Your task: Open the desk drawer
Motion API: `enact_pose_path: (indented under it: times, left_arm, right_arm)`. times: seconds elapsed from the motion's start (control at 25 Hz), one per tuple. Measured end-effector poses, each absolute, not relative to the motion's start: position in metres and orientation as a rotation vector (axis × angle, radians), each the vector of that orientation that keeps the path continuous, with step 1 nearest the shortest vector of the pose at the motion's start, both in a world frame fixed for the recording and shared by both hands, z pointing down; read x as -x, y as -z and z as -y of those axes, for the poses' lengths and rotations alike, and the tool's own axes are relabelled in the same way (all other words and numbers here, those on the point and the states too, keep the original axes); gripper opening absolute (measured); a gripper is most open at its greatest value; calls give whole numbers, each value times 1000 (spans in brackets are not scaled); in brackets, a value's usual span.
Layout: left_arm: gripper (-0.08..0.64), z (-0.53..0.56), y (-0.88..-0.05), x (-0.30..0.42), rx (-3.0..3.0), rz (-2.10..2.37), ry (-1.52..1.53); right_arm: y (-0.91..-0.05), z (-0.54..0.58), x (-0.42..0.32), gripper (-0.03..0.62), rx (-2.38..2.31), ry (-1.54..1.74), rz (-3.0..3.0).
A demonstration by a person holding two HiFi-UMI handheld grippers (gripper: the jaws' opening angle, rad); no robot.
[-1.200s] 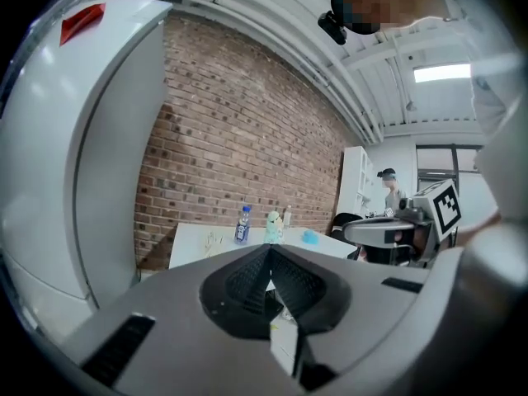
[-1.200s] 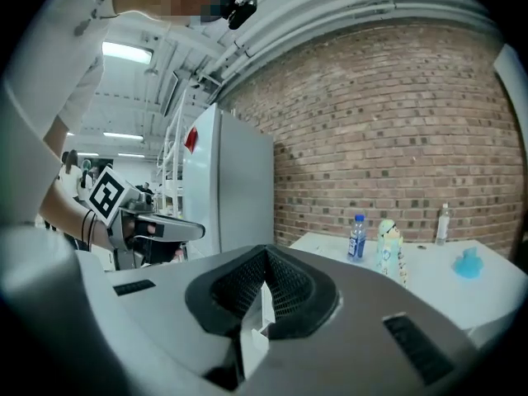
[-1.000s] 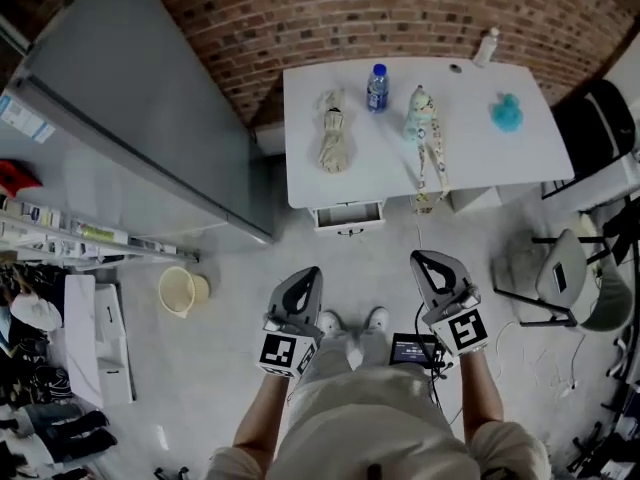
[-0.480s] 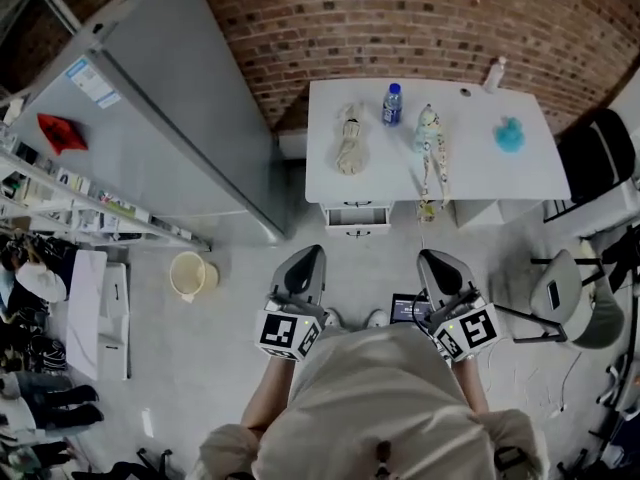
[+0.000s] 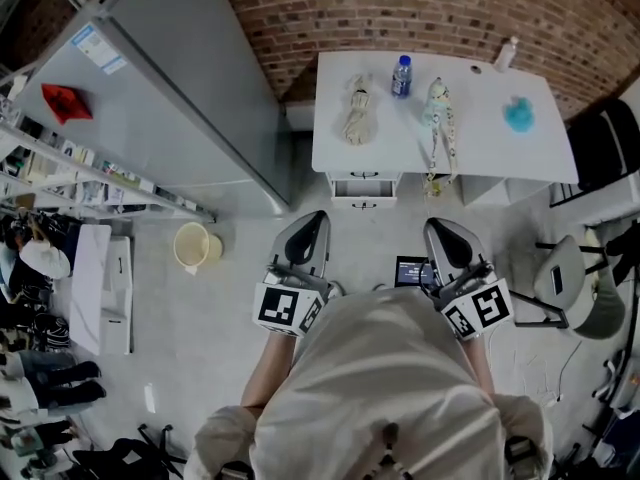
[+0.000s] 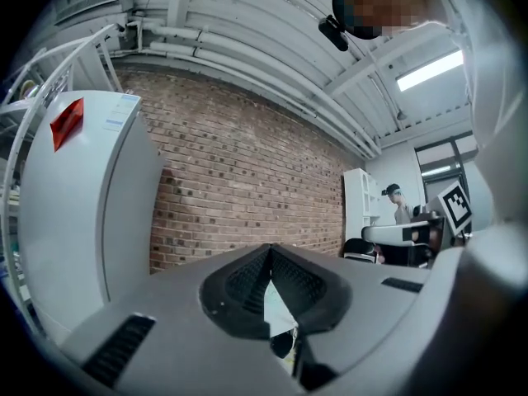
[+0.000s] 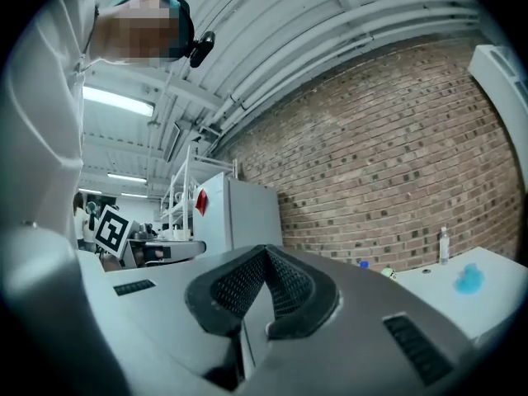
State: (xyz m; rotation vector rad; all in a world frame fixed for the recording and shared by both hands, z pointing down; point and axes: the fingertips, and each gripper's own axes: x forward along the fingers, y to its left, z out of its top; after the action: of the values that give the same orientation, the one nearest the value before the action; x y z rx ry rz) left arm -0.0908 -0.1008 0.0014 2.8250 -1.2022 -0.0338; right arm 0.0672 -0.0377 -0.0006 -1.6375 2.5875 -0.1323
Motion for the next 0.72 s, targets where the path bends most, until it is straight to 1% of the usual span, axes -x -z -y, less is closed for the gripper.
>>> enact_pose_path:
  times: [0.72]
  left_arm:
    - [8,98,-13,95,-2794,1170,-11]
  right_arm:
    - [-17,38,-54,26,1665,210,-2606]
